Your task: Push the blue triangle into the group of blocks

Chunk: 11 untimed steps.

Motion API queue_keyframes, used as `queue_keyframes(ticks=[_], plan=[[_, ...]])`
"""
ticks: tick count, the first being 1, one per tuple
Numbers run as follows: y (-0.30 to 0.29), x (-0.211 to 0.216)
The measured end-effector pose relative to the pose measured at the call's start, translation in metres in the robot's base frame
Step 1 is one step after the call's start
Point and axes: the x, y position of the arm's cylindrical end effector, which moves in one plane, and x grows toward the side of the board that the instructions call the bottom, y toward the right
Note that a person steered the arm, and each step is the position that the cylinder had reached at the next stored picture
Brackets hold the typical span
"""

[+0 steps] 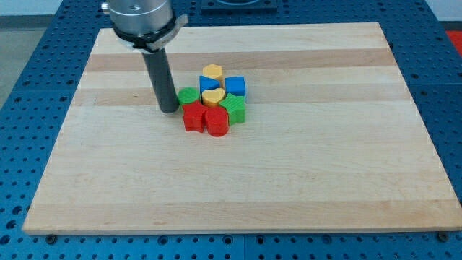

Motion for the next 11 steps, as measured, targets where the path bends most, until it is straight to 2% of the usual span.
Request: queue_keyframes(ticks=[1,2,3,4,5,6,8,11], plan=[[-0.001,0.0],[-0.031,-0.01],[-0.041,-0.054],[0.001,-0.08],[0.038,-0.08],[0.039,-0.079],[0.04,-0.05],[0.025,-0.05]])
